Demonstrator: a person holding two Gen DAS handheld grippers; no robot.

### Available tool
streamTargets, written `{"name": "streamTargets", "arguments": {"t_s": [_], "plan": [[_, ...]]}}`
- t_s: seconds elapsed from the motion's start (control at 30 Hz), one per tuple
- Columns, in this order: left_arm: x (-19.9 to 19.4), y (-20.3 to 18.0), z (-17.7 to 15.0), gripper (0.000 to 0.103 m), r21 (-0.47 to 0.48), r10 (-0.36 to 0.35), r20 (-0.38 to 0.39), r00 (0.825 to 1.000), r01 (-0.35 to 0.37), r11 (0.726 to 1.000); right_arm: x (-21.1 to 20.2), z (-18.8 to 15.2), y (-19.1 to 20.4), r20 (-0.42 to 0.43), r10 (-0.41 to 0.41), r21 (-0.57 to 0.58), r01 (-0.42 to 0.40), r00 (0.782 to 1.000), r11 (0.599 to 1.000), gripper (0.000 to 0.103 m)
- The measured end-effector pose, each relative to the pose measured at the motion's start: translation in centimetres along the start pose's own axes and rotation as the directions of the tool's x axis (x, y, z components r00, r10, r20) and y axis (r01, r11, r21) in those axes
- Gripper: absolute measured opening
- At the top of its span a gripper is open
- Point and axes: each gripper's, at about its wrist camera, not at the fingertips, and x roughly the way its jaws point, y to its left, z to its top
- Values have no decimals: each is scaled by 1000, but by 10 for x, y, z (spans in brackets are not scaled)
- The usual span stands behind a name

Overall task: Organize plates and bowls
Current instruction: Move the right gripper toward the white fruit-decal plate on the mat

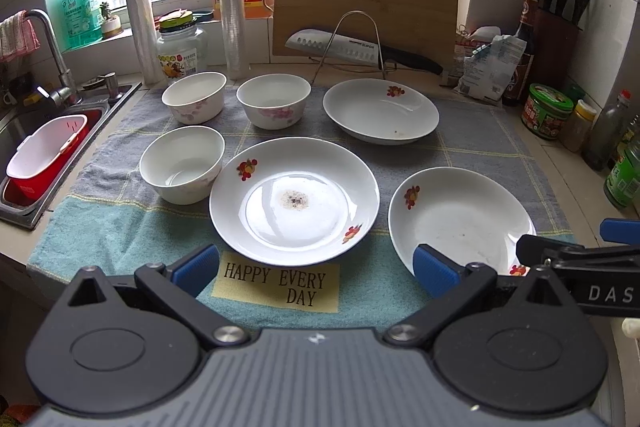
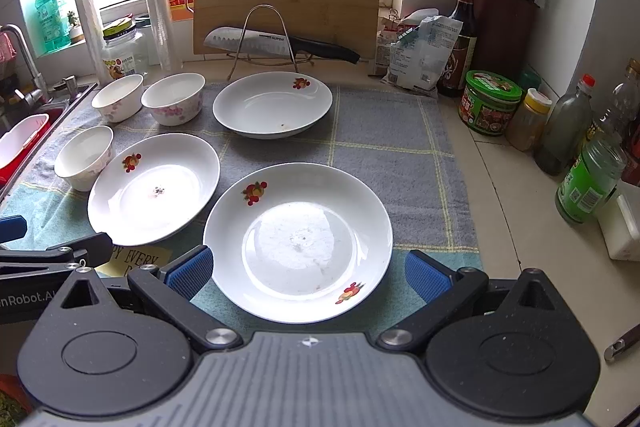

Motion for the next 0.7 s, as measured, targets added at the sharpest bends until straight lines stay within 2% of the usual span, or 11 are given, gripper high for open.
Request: {"name": "streamTargets", "arguments": {"t_s": [0.43, 0.6, 0.7], "plan": [[11, -10, -12, 102, 81, -78, 40, 996, 75, 994, 6, -11, -12, 35, 37, -31, -36, 999, 999, 103], [20, -11, -18, 102, 99, -141, 27, 990, 138, 985, 16, -18, -23, 23, 37, -23, -37, 999, 999, 103], [26, -16, -23, 102, 132, -156, 15, 988, 152, 979, 22, -23, -32, 10, 27, -9, -27, 1000, 1000, 103]]}}
